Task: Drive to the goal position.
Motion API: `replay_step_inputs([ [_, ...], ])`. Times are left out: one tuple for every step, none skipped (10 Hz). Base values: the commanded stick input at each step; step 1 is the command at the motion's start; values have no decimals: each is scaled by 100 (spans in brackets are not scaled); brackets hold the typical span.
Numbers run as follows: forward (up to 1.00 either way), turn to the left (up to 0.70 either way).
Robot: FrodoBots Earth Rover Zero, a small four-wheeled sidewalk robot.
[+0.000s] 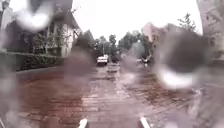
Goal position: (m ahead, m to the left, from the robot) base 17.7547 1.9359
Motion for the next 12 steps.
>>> replay_step_inputs([
  [70,0],
  [70,0],
  [70,0],
  [70,0],
  [70,0],
  [70,0],
  [70,0],
  [70,0],
  [70,0],
  [70,0],
  [70,0],
  [70,0],
])
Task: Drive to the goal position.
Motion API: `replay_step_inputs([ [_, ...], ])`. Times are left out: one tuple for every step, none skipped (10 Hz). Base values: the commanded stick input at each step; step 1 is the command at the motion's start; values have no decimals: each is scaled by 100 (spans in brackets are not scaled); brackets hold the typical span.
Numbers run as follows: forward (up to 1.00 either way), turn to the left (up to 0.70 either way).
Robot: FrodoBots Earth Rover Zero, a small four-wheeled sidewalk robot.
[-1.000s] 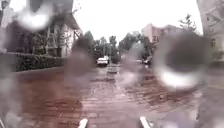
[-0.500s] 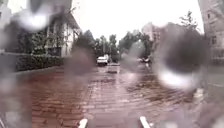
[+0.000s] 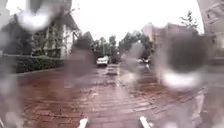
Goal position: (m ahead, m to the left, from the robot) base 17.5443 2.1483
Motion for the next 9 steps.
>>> replay_step_inputs([
  [70,0],
  [70,0],
  [70,0],
  [70,0],
  [70,0],
  [70,0],
  [70,0],
  [70,0],
  [70,0],
])
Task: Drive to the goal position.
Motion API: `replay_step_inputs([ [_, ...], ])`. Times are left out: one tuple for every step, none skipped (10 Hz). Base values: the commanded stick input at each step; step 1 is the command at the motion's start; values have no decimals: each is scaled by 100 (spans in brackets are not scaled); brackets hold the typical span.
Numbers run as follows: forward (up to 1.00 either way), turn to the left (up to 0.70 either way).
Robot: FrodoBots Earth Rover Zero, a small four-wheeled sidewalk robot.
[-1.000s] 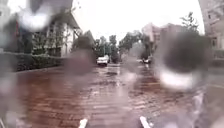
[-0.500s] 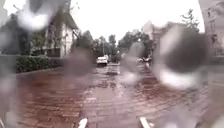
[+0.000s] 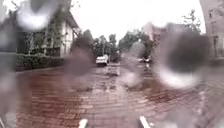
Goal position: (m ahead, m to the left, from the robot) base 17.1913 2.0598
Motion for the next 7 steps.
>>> replay_step_inputs([
  [70,0],
  [70,0],
  [70,0],
  [70,0],
  [70,0],
  [70,0],
  [70,0],
])
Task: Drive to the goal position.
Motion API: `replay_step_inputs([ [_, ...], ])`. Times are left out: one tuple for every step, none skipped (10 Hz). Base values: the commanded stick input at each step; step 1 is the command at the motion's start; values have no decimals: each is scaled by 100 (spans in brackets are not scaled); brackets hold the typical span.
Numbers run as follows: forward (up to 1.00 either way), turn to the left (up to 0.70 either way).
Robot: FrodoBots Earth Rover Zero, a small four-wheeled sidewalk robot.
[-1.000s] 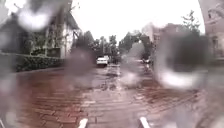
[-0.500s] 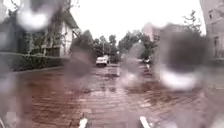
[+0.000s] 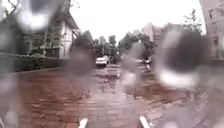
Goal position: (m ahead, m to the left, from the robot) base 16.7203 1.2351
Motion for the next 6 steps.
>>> replay_step_inputs([
  [70,10],
  [70,14],
  [70,14],
  [70,2],
  [70,0],
  [70,0],
])
